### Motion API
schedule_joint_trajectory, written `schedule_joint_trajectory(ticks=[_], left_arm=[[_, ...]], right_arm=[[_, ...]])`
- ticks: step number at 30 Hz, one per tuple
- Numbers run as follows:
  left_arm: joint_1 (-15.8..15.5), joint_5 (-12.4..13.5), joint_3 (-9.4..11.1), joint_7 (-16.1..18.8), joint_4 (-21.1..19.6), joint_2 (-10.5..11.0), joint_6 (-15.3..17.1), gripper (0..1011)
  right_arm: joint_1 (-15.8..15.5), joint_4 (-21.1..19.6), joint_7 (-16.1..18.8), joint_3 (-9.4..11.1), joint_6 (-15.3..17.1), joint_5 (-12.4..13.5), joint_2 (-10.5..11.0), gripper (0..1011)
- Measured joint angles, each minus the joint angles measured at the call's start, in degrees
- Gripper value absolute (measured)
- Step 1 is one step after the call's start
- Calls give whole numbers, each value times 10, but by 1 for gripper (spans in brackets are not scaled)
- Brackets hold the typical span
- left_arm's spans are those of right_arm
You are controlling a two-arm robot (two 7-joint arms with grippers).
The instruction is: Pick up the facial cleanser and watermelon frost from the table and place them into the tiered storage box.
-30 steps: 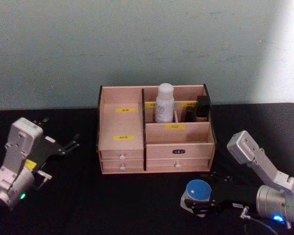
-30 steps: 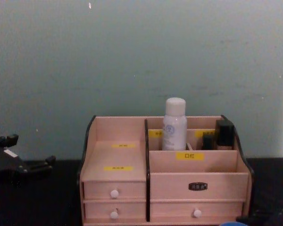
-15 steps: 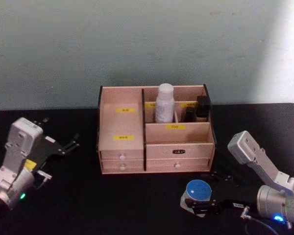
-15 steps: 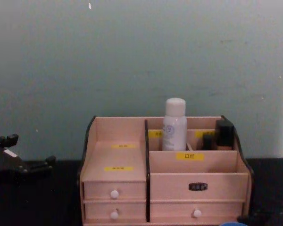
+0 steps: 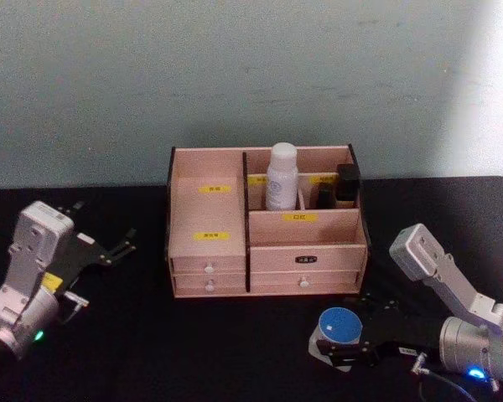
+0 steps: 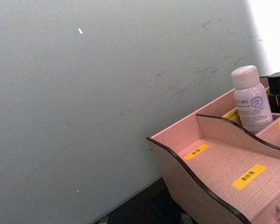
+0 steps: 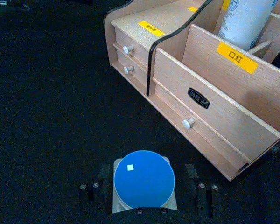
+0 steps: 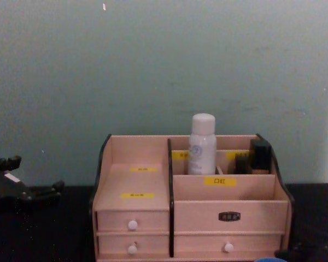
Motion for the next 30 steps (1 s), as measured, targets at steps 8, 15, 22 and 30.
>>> schedule_joint_trajectory(ticks=[8,15,22,30], left_arm=[[0,0,0,0,0,0,0,1001],[0,0,0,0,0,0,0,1001],[0,0,0,0,0,0,0,1001],[0,0,0,0,0,0,0,1001]], right_arm=[[0,0,0,0,0,0,0,1003],[0,0,0,0,0,0,0,987],[0,0,0,0,0,1,0,847],[0,0,0,0,0,1,0,722]])
